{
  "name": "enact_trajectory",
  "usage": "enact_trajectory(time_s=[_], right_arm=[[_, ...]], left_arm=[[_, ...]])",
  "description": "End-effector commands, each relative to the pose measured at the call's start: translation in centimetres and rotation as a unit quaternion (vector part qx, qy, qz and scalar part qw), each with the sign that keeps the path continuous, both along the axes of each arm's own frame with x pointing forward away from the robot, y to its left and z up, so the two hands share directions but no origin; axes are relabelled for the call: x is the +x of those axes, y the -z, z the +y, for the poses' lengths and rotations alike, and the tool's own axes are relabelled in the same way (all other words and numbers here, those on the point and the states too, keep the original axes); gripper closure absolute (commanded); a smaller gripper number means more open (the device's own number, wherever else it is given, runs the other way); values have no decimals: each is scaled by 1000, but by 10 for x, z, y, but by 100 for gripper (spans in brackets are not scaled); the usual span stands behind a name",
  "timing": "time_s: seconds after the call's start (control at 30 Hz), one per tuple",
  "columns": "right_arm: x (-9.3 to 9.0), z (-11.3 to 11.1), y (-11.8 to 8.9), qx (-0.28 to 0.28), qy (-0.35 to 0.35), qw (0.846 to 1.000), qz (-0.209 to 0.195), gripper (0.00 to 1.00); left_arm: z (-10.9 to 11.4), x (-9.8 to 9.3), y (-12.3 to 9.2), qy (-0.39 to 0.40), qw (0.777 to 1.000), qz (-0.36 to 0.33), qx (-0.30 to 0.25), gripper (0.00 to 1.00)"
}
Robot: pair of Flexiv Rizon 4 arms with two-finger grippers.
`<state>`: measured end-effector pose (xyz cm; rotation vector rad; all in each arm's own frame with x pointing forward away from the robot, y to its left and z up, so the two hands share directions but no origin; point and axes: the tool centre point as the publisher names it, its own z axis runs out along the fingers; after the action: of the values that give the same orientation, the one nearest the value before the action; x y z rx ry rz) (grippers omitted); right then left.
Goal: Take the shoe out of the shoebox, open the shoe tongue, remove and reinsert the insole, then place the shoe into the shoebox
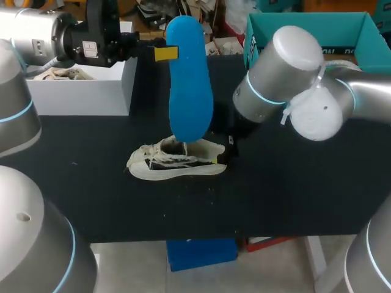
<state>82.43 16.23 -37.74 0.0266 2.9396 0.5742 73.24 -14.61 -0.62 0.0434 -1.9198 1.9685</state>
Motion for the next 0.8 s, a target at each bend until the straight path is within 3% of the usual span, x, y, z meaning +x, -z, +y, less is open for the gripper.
enact_trajectory(time_s=[0.03,0.47,0.8], right_arm=[[-4,-7,7,85,-11,996,-11,0],[6,-8,21,182,-24,983,-17,0],[14,-10,31,206,-35,978,-9,0]], left_arm=[[-1,-1,1,-2,1000,0,0,100],[-1,-1,1,-2,1000,0,0,100],[-1,-1,1,-2,1000,0,0,100]])
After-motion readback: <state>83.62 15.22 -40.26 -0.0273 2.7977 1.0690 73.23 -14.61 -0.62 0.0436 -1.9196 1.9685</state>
